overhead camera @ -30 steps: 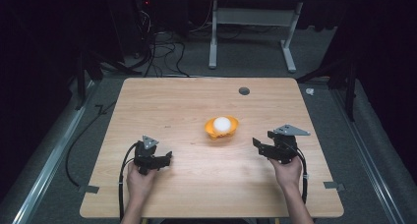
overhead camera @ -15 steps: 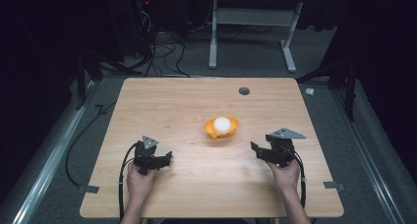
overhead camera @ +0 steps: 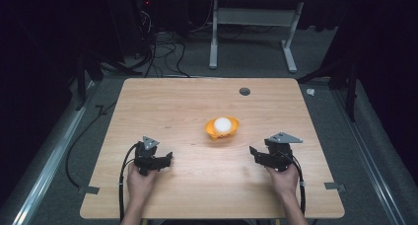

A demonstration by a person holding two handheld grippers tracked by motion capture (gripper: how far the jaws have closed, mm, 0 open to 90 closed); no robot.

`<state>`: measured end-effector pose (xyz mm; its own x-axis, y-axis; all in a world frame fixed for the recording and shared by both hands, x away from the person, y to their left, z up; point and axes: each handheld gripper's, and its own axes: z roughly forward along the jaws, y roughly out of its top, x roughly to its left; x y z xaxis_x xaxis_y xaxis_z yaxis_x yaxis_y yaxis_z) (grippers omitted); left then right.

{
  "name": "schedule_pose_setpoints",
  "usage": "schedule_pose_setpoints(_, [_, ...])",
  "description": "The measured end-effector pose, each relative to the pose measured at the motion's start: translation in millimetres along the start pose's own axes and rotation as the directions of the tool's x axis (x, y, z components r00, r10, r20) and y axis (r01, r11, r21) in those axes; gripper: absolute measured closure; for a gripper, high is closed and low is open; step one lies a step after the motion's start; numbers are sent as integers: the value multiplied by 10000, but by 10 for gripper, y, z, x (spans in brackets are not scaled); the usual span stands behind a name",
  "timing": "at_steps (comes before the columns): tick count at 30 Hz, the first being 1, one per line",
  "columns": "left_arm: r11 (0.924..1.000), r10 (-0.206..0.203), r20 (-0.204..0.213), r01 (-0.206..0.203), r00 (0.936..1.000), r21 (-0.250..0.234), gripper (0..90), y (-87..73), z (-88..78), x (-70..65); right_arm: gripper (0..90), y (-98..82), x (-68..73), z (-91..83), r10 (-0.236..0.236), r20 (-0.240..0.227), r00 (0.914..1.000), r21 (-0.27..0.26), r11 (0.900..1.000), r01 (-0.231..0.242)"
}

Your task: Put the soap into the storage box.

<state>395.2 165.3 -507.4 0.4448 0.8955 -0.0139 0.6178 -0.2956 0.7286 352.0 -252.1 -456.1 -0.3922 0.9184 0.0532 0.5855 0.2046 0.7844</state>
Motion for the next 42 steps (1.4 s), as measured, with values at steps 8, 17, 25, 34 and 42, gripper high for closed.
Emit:
schedule_pose_setpoints(8, [10000,0,1,0,10000,0,177,0,0,0,325,-78,19,38,-38,46,10000,138,9999,38])
schedule_pose_setpoints(17, [10000,1,0,-1,10000,-1,177,0,0,0,325,-162,44,95,4,102,9999,335,9994,-8])
schedule_pose_setpoints(25, [10000,0,-1,0,10000,1,177,0,0,0,325,-257,45,154,64,106,9999,547,9985,-70])
schedule_pose_setpoints(34, [10000,1,-1,-1,10000,2,177,0,0,0,325,-318,44,181,50,209,9998,709,9975,-65])
schedule_pose_setpoints(42, [10000,-1,-3,1,10000,1,177,0,0,0,321,-366,82,216,-125,373,9992,922,9957,90])
